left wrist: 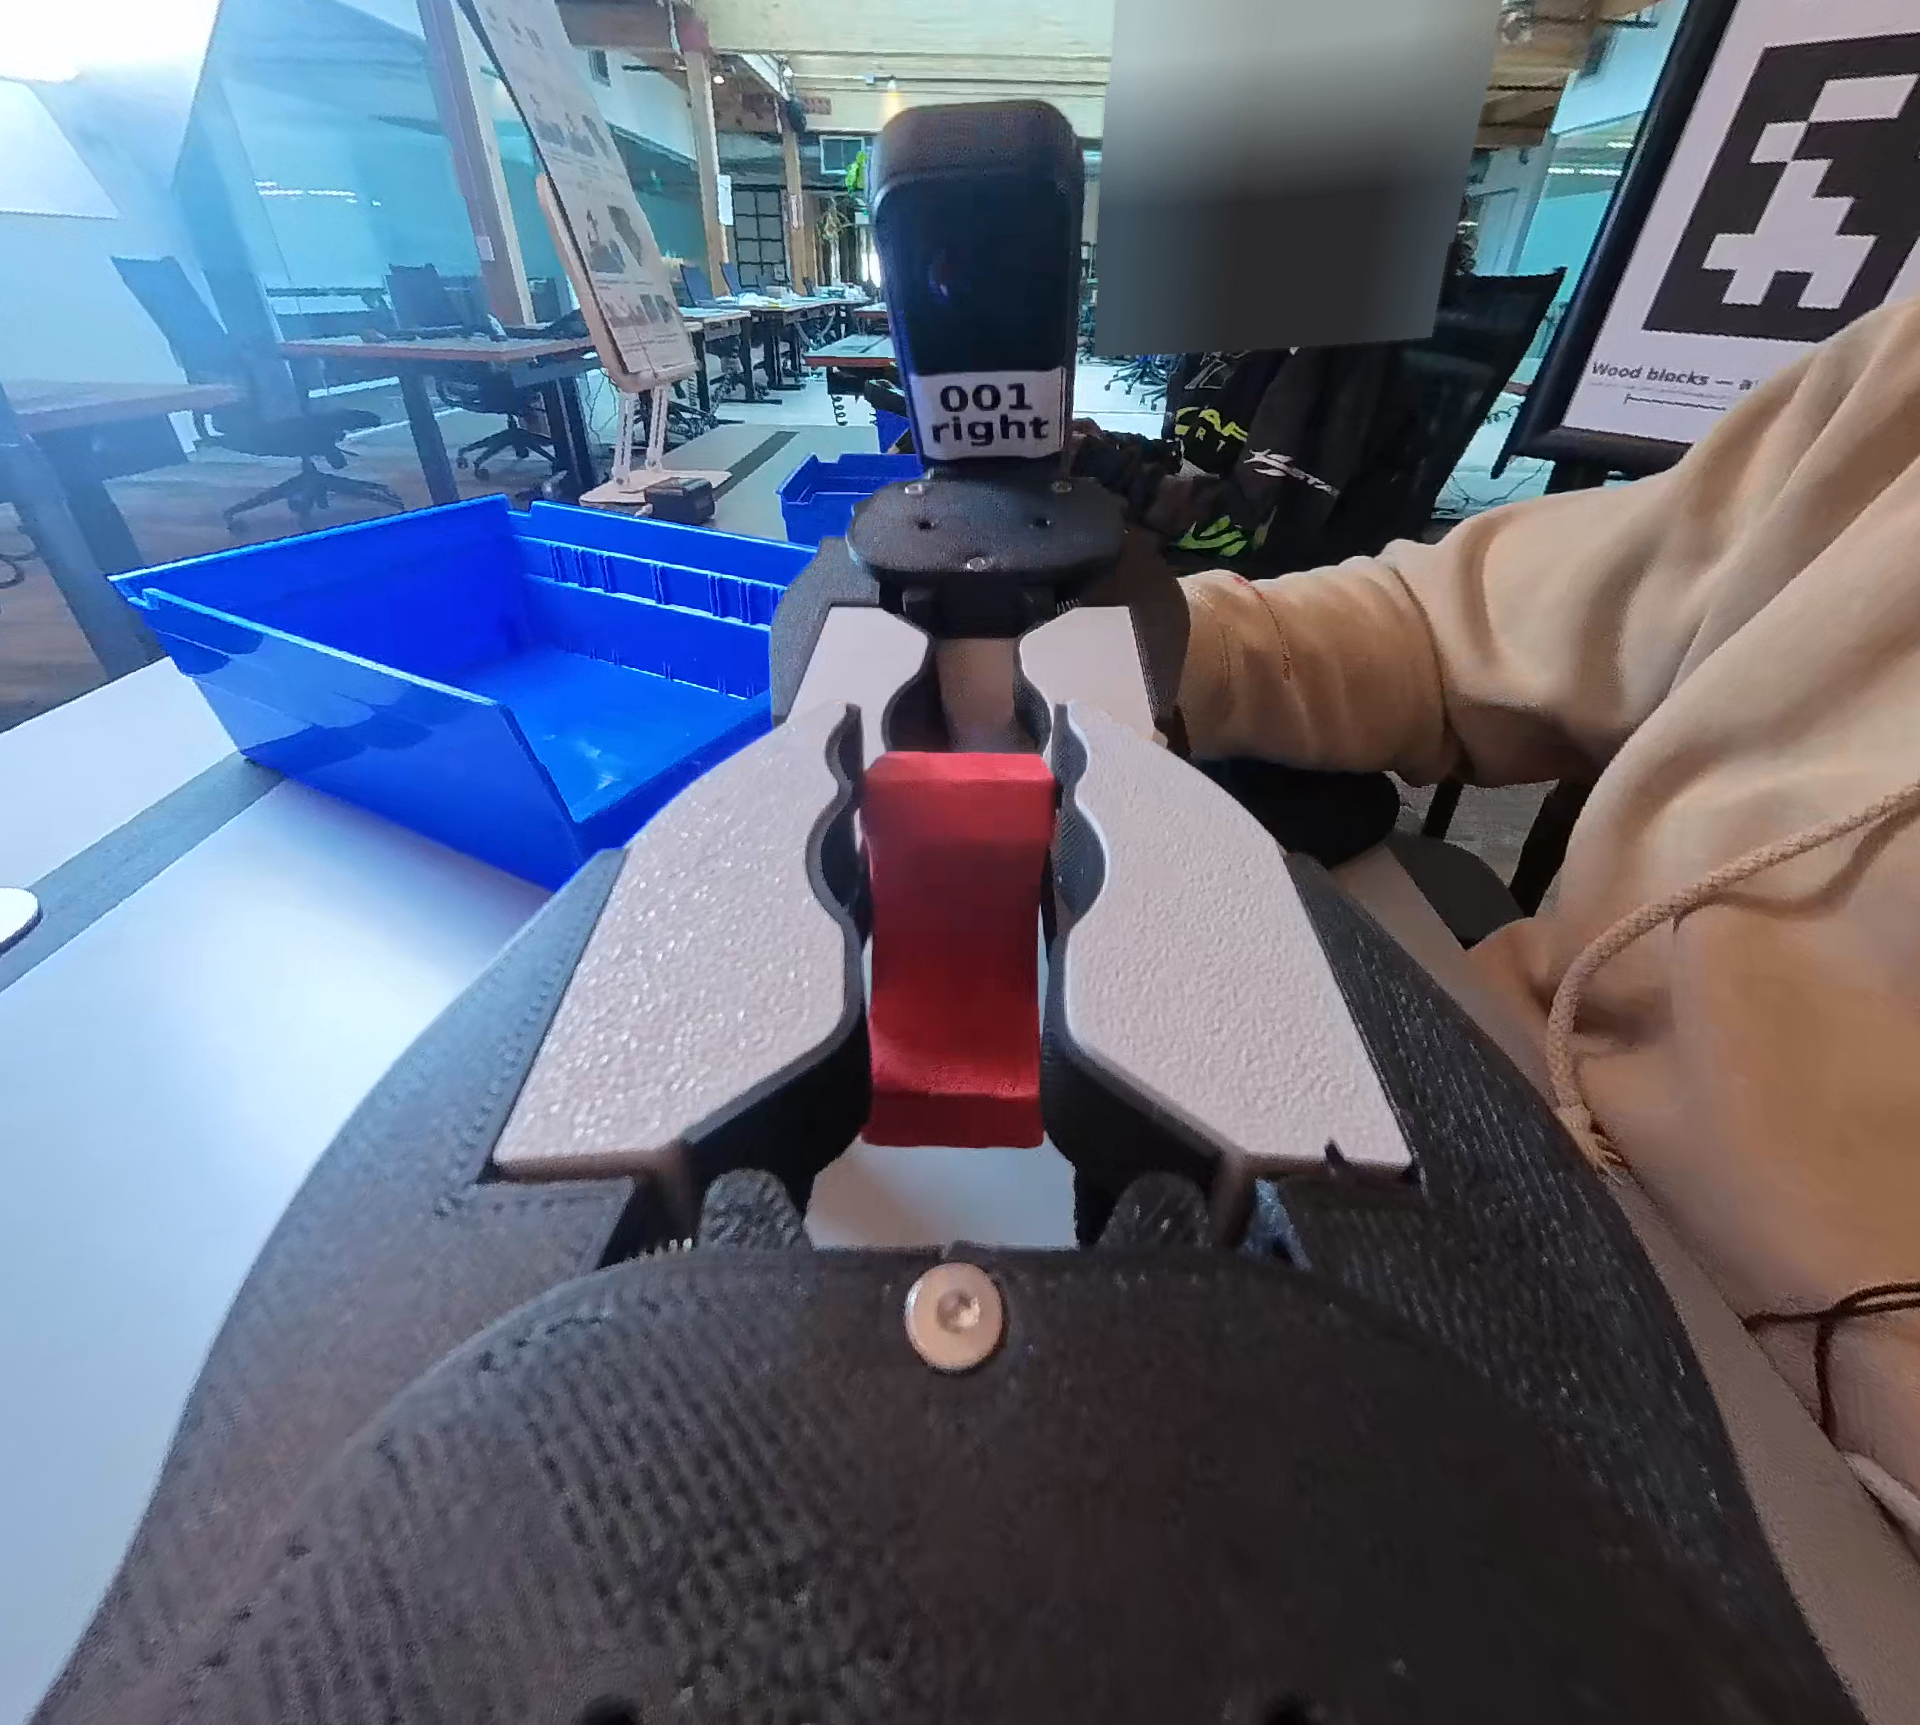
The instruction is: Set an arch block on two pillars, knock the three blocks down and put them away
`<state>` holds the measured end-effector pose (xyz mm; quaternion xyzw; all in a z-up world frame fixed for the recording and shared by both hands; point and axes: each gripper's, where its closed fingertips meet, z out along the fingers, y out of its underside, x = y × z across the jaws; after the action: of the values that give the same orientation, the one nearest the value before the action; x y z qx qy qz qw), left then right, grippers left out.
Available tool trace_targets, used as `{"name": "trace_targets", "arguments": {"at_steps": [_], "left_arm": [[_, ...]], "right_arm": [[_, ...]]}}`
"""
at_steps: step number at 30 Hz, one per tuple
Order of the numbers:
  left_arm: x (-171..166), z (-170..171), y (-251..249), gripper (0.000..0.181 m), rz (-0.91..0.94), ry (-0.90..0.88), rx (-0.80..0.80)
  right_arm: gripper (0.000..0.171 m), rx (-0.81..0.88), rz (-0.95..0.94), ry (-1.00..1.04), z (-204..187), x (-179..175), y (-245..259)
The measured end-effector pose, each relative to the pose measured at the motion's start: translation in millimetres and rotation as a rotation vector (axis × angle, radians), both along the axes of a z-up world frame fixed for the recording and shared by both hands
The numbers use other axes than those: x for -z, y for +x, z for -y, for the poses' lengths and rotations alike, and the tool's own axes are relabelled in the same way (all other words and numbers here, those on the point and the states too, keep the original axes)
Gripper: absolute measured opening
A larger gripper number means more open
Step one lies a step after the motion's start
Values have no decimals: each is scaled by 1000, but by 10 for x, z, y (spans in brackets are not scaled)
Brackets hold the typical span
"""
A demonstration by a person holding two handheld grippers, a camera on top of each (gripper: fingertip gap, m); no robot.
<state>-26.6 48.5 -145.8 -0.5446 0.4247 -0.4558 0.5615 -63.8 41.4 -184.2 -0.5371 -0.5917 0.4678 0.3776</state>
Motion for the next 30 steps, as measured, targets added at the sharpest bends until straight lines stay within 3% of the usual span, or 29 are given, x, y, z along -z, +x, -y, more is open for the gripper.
{"name": "trace_targets", "arguments": {"at_steps": [8, 16, 20, 25, 30], "left_arm": [[172, -125, -15, 35, -124, -5, -62], [321, -300, -116, 34, -251, -8, -144], [665, -525, -287, 41, -427, -113, -273], [1040, -598, -381, 55, -579, -213, -312], [1263, -601, -424, 51, -685, -229, -323]], "right_arm": [[34, 32, 192, 122, -204, -50, 253], [34, -50, 631, 267, -417, -40, 265], [34, -9, 811, 326, -740, 18, 278], [34, 15, 866, 323, -930, 212, 292], [34, 7, 869, 324, -924, 344, 290]]}}
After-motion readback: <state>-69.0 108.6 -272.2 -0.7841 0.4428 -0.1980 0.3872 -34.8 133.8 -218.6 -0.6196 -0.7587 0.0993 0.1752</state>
